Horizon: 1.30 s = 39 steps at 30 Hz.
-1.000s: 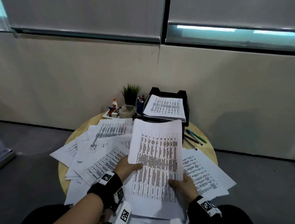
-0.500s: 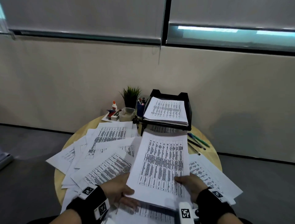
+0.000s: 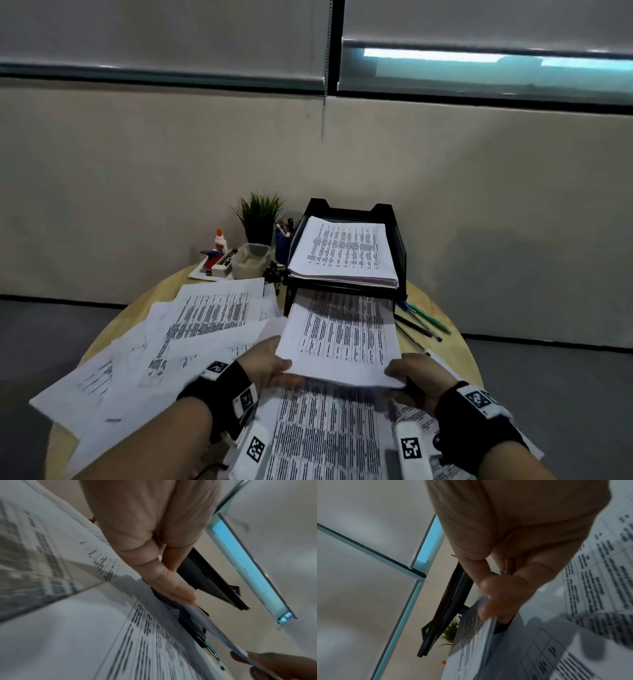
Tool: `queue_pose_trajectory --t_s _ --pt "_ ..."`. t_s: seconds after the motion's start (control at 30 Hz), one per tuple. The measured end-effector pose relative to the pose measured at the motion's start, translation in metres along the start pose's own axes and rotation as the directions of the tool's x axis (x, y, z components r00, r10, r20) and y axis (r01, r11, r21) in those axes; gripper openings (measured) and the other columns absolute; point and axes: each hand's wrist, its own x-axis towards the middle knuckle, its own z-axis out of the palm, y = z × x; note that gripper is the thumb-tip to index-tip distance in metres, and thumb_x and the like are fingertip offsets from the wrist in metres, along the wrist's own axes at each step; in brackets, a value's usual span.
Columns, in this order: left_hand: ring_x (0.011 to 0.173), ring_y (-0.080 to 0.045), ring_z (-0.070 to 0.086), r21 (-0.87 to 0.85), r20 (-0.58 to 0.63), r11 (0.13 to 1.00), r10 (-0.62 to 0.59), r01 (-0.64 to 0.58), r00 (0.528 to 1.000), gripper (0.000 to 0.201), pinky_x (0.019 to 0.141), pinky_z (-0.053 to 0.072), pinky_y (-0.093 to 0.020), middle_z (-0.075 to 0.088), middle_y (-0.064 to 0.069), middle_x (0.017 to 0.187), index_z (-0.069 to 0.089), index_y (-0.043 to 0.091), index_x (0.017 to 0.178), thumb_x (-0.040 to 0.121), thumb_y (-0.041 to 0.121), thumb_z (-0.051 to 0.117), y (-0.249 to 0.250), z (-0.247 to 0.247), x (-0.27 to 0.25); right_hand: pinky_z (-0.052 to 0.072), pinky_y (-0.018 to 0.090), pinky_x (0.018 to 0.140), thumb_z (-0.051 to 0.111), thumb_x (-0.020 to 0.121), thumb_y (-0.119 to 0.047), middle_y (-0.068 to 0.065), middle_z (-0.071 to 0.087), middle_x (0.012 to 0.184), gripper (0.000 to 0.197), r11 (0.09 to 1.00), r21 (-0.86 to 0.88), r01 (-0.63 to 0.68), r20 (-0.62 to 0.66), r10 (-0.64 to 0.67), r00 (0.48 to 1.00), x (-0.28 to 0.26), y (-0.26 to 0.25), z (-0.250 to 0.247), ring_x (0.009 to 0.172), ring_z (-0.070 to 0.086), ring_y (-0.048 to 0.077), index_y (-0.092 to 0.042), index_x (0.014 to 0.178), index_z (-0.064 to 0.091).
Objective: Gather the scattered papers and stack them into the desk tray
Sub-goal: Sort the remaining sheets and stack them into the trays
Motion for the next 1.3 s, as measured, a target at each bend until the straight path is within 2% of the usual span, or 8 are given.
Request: queue_pose_trajectory --t_s 0.1,0.23,0.37,0.7,0.9,1.03,1.2,1.3 --pt "0.063 -0.027 0.07 -0.033 -0.109 0.999 0.032 -0.036 0.994 0.035 0.051 0.058 -0.027 0.068 -0.02 0.104 0.051 -0.001 0.119 0.09 -0.017 0.041 0.006 0.003 0.023 0.043 0.02 0.032 0.056 0.085 0.013 0.013 0.047 0.055 0.034 0.995 0.098 0.028 -0.066 -0.022 0.998 0.019 -0.005 -0.006 0.041 0.061 0.024 -0.008 0.064 0.04" --pt "0.047 -0.025 0.067 -0.072 -0.204 0.995 0.046 -0.062 0.978 0.036 0.045 0.056 -0.025 0.059 -0.023 0.094 0.044 0.001 0.125 0.093 -0.015 0.039 0.016 0.007 0.049 0.053 0.021 0.042 0.048 0.087 0.018 0.02 0.055 0.071 0.014 0.967 0.244 0.066 -0.144 -0.031 0.989 0.043 -0.011 0.0 0.042 0.059 0.02 0.005 0.087 0.053" --pt "0.042 -0.023 0.065 -0.119 -0.243 0.99 0.047 -0.078 0.969 0.04 0.041 0.053 -0.024 0.052 -0.024 0.105 0.039 0.012 0.121 0.093 -0.015 0.038 0.028 0.012 0.069 0.053 0.02 0.043 0.042 0.087 0.021 0.016 0.055 0.071 0.022 0.931 0.328 0.158 -0.209 -0.092 0.974 0.058 -0.019 0.003 0.054 0.059 0.024 0.009 0.074 0.055" --pt "0.036 -0.016 0.057 0.38 -0.465 0.925 0.201 -0.011 0.862 0.014 0.042 0.053 -0.025 0.06 -0.018 0.064 0.05 0.003 0.083 0.085 -0.003 0.062 0.029 0.002 0.108 0.056 0.033 0.062 0.061 0.079 0.014 0.019 0.059 0.072 0.015 0.951 0.261 0.165 -0.379 -0.056 0.924 0.096 -0.007 0.011 0.059 0.058 0.026 0.0 0.073 0.061" --pt "0.077 -0.032 0.068 0.746 -0.46 0.649 0.338 0.151 0.821 0.032 0.067 0.057 -0.035 0.069 -0.017 0.082 0.05 0.011 0.076 0.074 0.032 0.074 0.03 -0.001 0.098 0.039 0.032 0.053 0.067 0.081 0.008 0.018 0.052 0.054 0.016 0.939 0.276 0.207 -0.43 -0.072 0.9 0.09 -0.004 0.012 0.047 0.046 0.023 0.005 0.072 0.053" --pt "0.094 -0.026 0.059 0.824 -0.386 0.541 0.322 0.166 0.865 0.042 0.072 0.043 -0.025 0.059 -0.008 0.11 0.046 0.011 0.113 0.082 0.03 0.067 0.018 0.002 0.072 0.048 0.036 0.056 0.068 0.083 -0.005 0.024 0.061 0.067 0.016 0.971 0.102 0.216 -0.463 -0.146 0.874 0.057 0.0 0.01 0.056 0.054 0.027 0.003 0.088 0.055" --pt "0.115 -0.025 0.045 0.963 -0.266 0.095 0.16 0.253 0.951 0.048 0.096 0.043 -0.036 0.042 -0.006 0.125 0.045 0.02 0.122 0.08 0.032 0.062 -0.013 0.022 0.028 0.054 0.039 0.071 0.065 0.084 -0.011 0.012 0.066 0.08 0.007 0.958 -0.237 0.161 -0.35 -0.239 0.906 0.008 0.032 0.014 0.075 0.065 0.029 -0.008 0.08 0.06" --pt "0.122 -0.027 0.039 0.961 -0.275 0.068 0.111 0.269 0.955 0.054 0.102 0.039 -0.04 0.037 -0.006 0.13 0.043 0.02 0.125 0.078 0.037 0.064 -0.025 0.036 -0.001 0.048 0.029 0.072 0.065 0.083 -0.013 0.005 0.064 0.082 0.014 0.887 -0.44 0.14 -0.293 -0.289 0.911 -0.027 0.048 0.021 0.08 0.061 0.024 -0.019 0.075 0.055"
